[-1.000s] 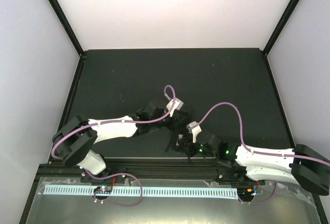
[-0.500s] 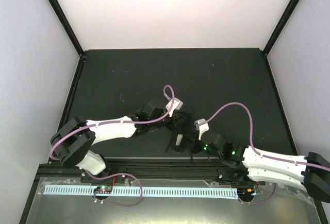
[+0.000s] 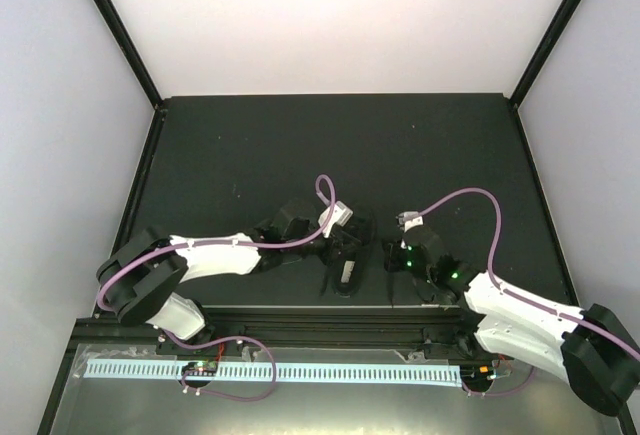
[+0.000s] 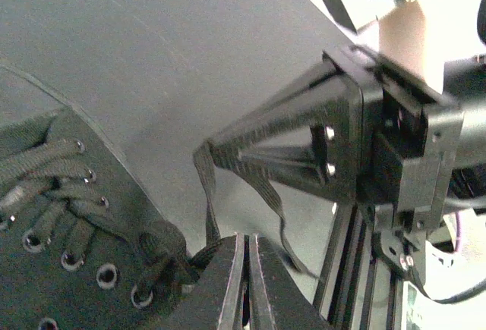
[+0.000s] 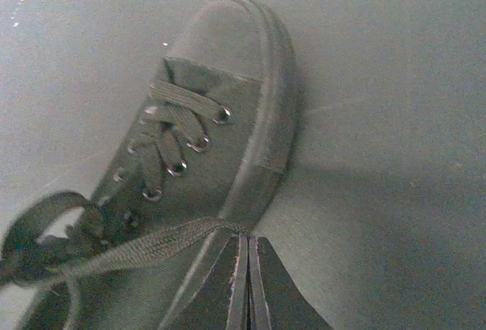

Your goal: Tie the shoes

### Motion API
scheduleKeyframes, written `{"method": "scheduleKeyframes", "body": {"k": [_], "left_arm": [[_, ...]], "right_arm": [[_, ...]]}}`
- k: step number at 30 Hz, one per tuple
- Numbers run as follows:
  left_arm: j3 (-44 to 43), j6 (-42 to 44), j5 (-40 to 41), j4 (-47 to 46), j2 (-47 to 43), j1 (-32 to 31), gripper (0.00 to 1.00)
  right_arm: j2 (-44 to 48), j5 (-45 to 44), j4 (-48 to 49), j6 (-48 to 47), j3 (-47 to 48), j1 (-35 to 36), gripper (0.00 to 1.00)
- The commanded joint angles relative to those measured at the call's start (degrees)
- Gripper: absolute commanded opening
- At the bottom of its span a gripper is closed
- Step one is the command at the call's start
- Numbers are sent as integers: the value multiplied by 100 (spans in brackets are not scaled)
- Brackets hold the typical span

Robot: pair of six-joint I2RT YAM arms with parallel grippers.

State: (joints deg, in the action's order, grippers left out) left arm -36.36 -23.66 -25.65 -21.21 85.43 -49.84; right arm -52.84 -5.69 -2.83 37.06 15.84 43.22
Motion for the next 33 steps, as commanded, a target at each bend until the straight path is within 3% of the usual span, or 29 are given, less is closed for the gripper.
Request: {"method": "scheduleKeyframes", "body": {"k": [1,7,11,18,23,26,33], "left_arm": [[292,256,-504,-418,-159,10,2],[879,391,-408,-252,-464,-33,2],[1024,443,-438,31,-614,-79,9],[1152,406,134,879,-1440,-113,39],[1014,178,944,1556,-2061,-100,52],[745,93,1094,1738,-2000,-79,54],[-39,154,723,1861,-929,-56,44]], "right_arm": [[-220,452,470,-374,367,-97,2],[-314,1046,959,-614,302,-102,2],[-460,1364,1127,-655,216,-97,2],[-564,1409,1162,-647,61,-90,2],[-496,1422,1151,-629,-68,-91,2],[-483,1424,1130,-630,-98,-99,2],[-443,1415,1115,-621,-133,-99,2]]}}
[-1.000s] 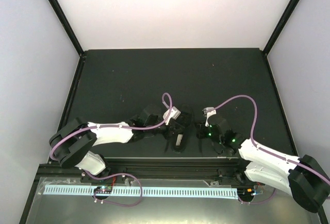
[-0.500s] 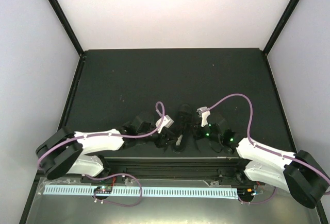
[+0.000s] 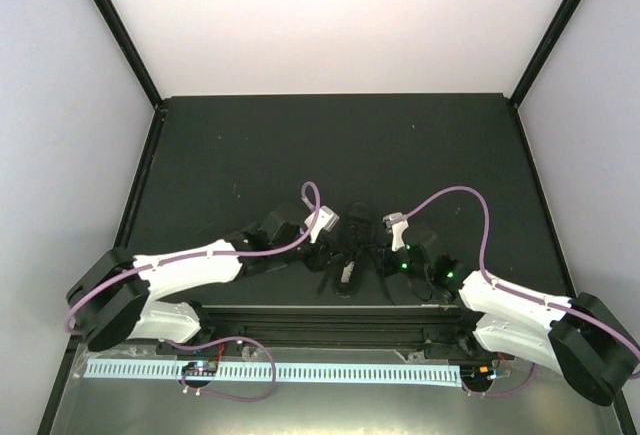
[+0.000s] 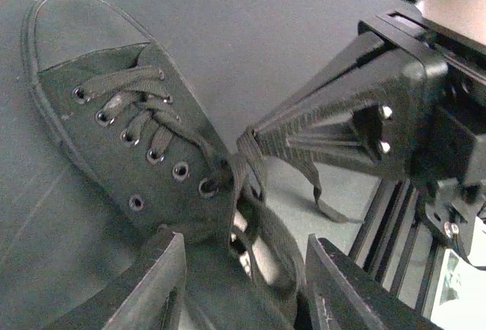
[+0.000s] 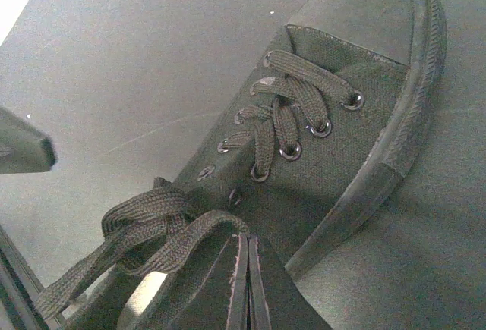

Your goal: Tie the shoes

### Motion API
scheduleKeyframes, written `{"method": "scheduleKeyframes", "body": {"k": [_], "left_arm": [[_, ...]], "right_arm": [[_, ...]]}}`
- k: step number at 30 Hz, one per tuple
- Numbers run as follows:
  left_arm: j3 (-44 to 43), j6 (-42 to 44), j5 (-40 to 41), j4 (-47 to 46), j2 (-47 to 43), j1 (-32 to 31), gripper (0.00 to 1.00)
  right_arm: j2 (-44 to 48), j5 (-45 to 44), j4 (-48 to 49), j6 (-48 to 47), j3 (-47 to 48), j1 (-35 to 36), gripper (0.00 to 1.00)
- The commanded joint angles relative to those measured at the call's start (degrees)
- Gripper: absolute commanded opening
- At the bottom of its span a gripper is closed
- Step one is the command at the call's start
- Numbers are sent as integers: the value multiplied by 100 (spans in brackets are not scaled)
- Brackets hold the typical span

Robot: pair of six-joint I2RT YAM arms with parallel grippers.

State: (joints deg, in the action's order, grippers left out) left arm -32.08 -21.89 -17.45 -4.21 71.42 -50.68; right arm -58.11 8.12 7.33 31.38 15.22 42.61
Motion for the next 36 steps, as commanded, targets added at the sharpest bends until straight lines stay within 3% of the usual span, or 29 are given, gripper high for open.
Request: {"method": "scheduleKeyframes", "body": {"k": [1,20,25,36], "left_arm": [[-527,2,-130,121,593,25,43],[-1020,69,-178,43,1536,31,18],[-965,44,-161,-59,1494,38,2],[-869,-38,-2,-401,1260,58,2]], "right_arm": [[95,25,95,-53,-72,-29,1],[232,26,19,-98,-40,-36,2],[264,331,140,-221,53,-30,2],[79,627,561,-307,354,-23,2]]}}
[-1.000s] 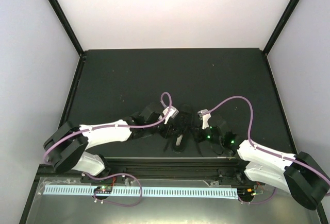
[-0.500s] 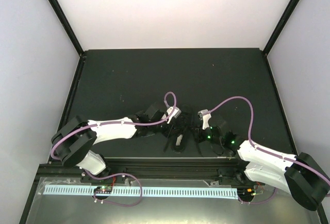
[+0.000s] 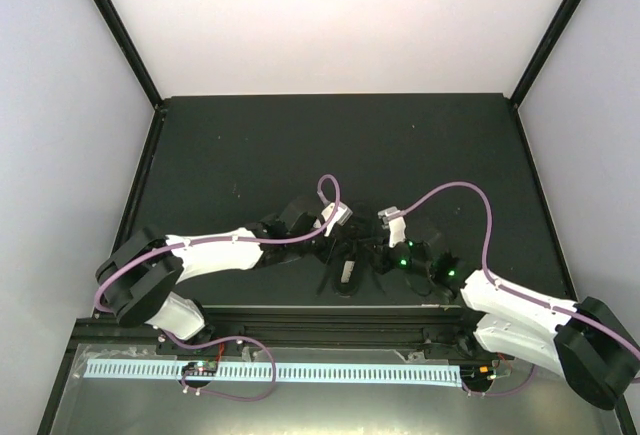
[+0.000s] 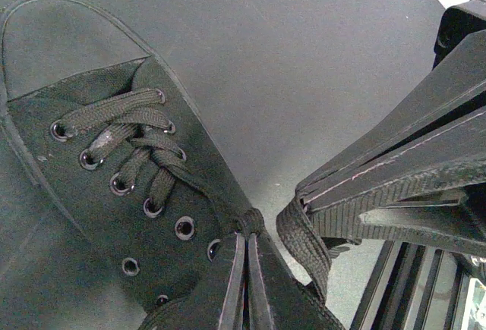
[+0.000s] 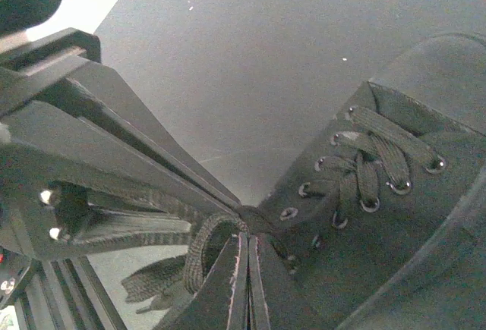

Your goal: Tie the shoes

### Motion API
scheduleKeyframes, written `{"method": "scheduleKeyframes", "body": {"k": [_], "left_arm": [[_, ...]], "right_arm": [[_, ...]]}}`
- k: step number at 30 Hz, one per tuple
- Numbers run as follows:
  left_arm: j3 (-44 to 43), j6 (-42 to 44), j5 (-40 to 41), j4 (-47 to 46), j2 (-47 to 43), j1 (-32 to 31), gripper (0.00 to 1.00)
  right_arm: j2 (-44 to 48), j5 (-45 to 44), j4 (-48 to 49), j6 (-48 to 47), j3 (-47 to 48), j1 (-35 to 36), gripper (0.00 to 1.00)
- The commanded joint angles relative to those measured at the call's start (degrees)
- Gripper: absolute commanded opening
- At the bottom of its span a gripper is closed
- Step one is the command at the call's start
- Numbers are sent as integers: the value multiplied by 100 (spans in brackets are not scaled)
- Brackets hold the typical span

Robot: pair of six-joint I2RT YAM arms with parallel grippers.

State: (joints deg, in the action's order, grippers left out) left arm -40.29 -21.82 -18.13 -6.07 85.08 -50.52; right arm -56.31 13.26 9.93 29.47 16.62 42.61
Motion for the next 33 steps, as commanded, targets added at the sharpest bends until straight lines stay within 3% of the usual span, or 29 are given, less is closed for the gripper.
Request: {"method": "scheduleKeyframes", "body": {"k": [1,33], "left_arm": [[-44,-47,58,-211,-87,42,2],[25,-350,234,-526,44,78,2]], "right_arm": [[-146,128,336,-124,237,-23,2],[-966,222,1194,76,-298,173,2]]}}
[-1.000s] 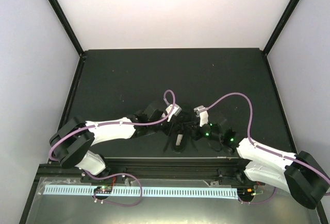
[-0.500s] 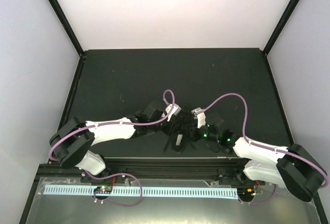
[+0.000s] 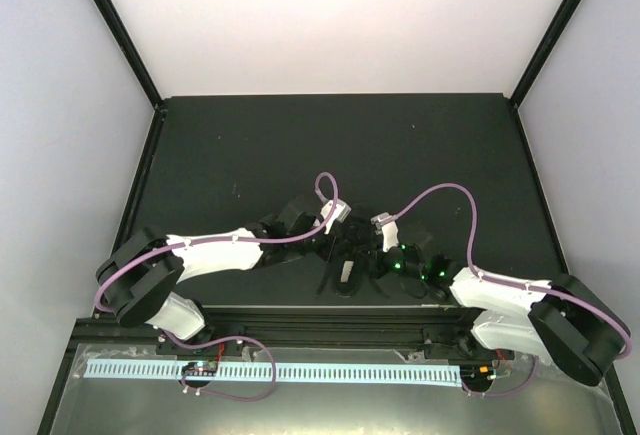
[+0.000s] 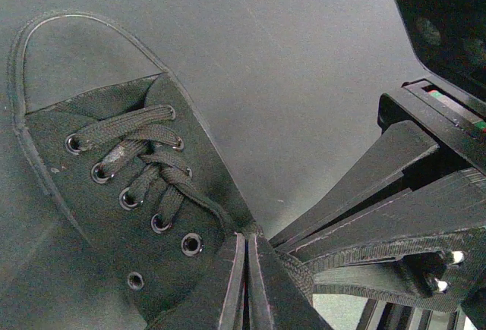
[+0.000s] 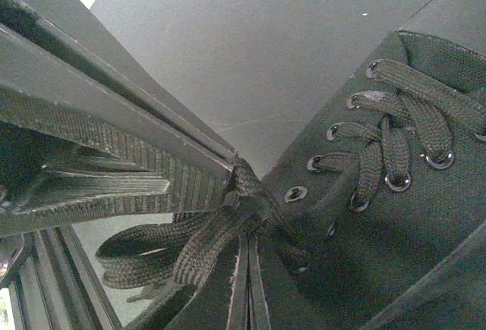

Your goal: Tie the shoes

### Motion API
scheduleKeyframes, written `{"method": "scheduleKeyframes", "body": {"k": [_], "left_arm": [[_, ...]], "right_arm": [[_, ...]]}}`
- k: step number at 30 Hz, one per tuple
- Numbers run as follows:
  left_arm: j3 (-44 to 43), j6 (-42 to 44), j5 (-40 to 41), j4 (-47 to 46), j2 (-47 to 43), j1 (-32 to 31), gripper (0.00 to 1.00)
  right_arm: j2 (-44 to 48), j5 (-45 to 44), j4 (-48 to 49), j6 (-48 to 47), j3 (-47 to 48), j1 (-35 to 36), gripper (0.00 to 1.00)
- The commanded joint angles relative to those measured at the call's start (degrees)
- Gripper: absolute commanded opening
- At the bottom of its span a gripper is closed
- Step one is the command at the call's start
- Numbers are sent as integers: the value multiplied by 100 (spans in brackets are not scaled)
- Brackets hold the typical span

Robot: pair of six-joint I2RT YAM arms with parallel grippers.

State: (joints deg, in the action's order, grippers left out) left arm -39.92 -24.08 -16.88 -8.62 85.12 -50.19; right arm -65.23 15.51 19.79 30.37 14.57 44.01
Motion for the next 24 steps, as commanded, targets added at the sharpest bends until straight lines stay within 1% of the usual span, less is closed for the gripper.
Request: {"method": "scheduleKeyframes", "body": {"k": [1,5,10,18,22,24], "left_arm": [[-3,-130,93,-312,40,45,1],[32,-106,-6,-441,40,45,2],[202,5,-405,-796,37,45,1],[472,181,-1012,-1023,124,45,2],[507,174,-892,-928,-4,76,9],[512,128,-711,-840,-146,134,16]], "right_arm": [[-96,-6,214,-20,-94,36,2],[-204,-37,237,-6,-70,35,2],[-311,-68,288,24,-27,33,2],[-366,-144,303,36,29,34,2],[-381,-141,315,41,12,37,2],[-363,-136,315,50,-12,33,2]]}}
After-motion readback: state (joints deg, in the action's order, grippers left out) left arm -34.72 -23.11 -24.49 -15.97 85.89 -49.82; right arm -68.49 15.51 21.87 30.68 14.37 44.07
